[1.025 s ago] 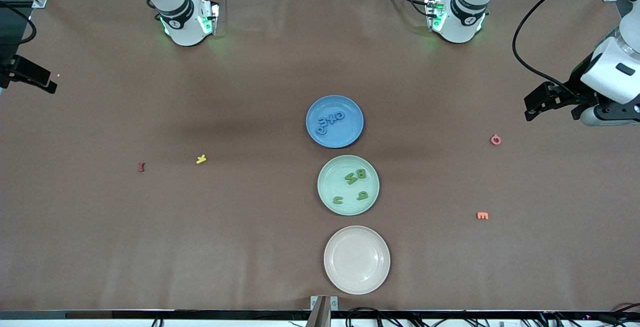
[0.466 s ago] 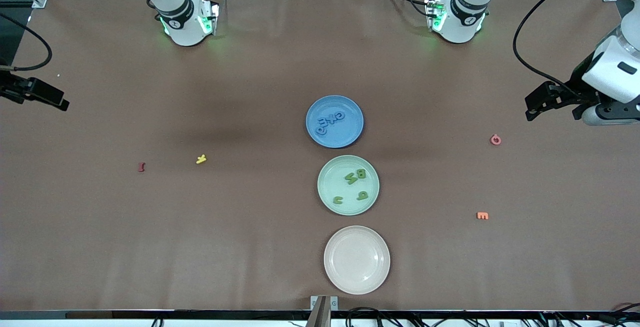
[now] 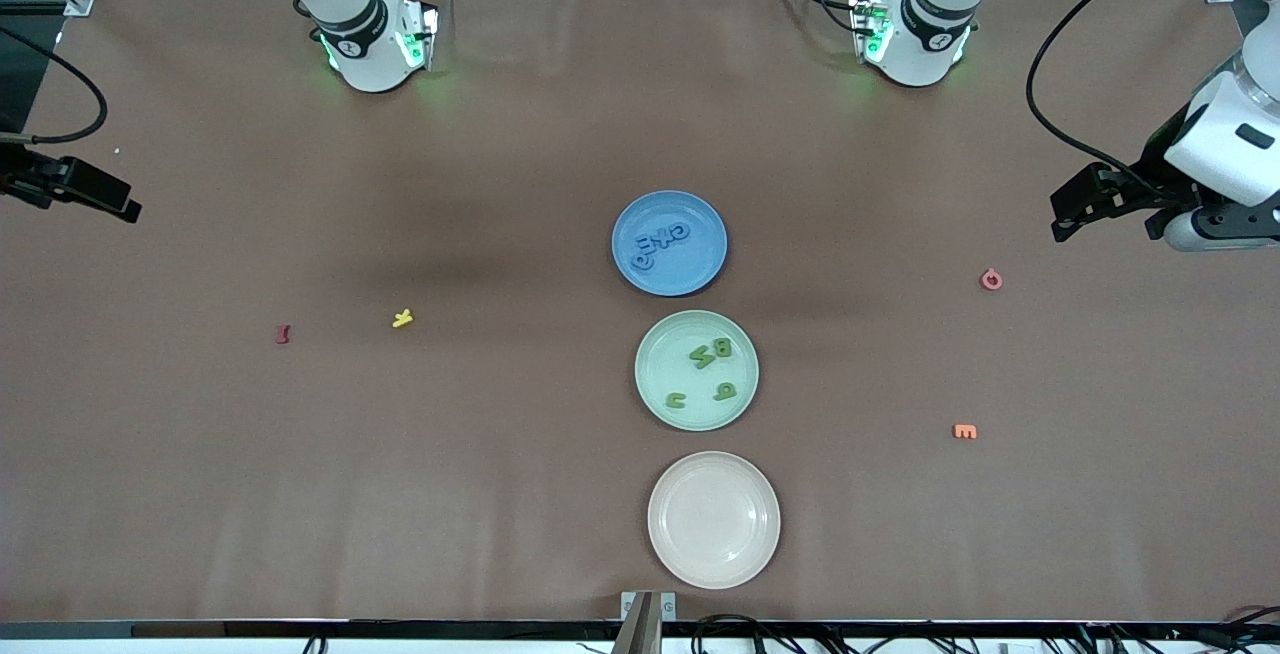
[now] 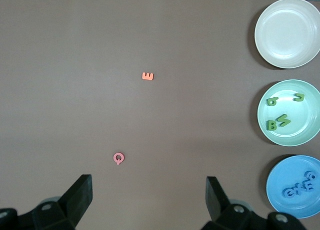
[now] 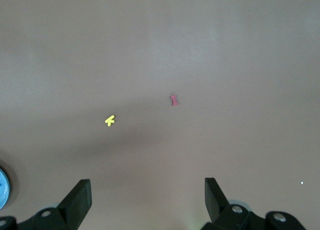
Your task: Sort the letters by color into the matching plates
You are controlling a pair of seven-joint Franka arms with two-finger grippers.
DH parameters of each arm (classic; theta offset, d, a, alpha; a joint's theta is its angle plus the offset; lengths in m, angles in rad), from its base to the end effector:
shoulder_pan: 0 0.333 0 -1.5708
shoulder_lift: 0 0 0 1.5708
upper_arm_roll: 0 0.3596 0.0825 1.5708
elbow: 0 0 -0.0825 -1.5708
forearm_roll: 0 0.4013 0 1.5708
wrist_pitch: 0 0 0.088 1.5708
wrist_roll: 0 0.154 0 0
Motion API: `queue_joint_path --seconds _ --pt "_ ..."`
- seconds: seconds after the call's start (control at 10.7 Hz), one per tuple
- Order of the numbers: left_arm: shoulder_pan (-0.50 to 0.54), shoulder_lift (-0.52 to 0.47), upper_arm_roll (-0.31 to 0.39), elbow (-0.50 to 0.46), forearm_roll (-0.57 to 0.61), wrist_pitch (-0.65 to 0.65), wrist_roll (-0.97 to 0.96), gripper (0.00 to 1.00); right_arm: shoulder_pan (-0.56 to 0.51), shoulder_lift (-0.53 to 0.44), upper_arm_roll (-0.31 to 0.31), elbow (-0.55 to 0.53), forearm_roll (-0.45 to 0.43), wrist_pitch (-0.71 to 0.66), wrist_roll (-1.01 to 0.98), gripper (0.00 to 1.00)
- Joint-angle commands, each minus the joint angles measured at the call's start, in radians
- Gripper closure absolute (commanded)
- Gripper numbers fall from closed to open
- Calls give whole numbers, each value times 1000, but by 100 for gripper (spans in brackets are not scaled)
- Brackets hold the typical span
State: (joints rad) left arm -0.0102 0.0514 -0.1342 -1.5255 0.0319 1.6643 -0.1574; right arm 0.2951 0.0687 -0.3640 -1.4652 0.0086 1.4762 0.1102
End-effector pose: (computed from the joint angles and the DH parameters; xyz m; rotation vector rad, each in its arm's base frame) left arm 0.5983 -0.0802 0.6225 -3.1268 -0.0186 -0.1418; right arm 0.5819 -0.0311 0.6270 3.1111 -0.2782 -0.0826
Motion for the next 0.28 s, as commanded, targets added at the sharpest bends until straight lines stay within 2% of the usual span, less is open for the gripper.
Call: queue_joint_path --seconds 0.0,0.19 --pt "1 -7 -7 10 22 -24 13 0 2 -12 0 -6 -1 -2 20 0" --pt "6 -10 -5 10 22 -27 13 0 2 -12 -1 -4 -1 -4 20 0"
